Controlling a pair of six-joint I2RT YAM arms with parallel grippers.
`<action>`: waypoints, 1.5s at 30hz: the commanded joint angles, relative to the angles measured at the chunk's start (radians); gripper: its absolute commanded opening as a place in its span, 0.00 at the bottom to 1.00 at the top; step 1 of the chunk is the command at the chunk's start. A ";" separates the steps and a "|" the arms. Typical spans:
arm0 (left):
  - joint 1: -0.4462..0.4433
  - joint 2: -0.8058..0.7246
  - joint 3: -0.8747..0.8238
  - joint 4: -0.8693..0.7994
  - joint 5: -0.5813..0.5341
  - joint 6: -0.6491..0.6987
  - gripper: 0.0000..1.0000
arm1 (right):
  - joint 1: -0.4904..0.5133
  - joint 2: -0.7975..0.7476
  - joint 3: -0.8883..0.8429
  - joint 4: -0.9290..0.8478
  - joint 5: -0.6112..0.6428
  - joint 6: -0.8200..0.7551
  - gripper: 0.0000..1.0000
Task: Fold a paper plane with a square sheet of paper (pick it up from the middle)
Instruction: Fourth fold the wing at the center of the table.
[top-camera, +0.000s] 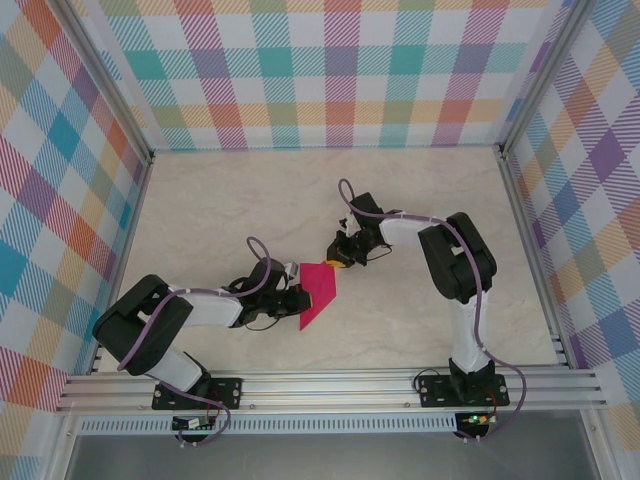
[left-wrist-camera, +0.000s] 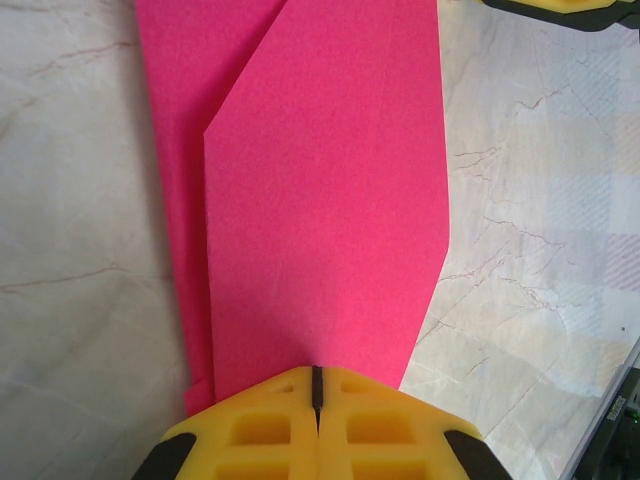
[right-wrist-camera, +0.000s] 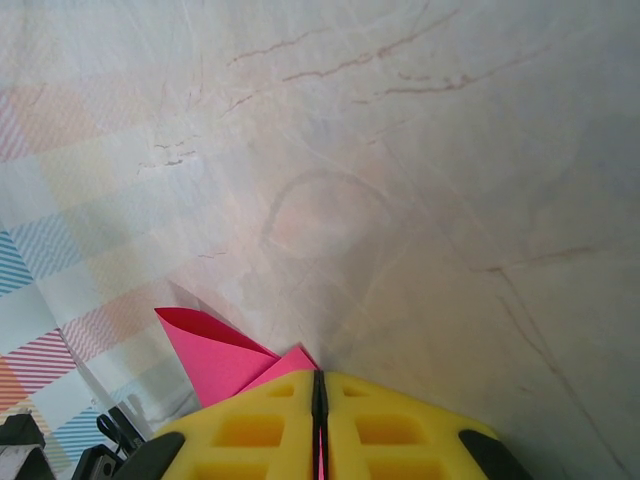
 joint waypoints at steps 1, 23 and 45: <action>-0.004 0.095 -0.083 -0.280 -0.108 0.038 0.00 | -0.042 -0.043 0.017 -0.019 0.097 -0.024 0.12; -0.004 0.083 -0.063 -0.290 -0.100 0.037 0.00 | 0.131 -0.084 -0.124 0.160 -0.043 0.079 0.09; -0.004 0.072 -0.067 -0.311 -0.099 0.048 0.00 | 0.041 -0.035 -0.062 0.109 0.078 0.018 0.10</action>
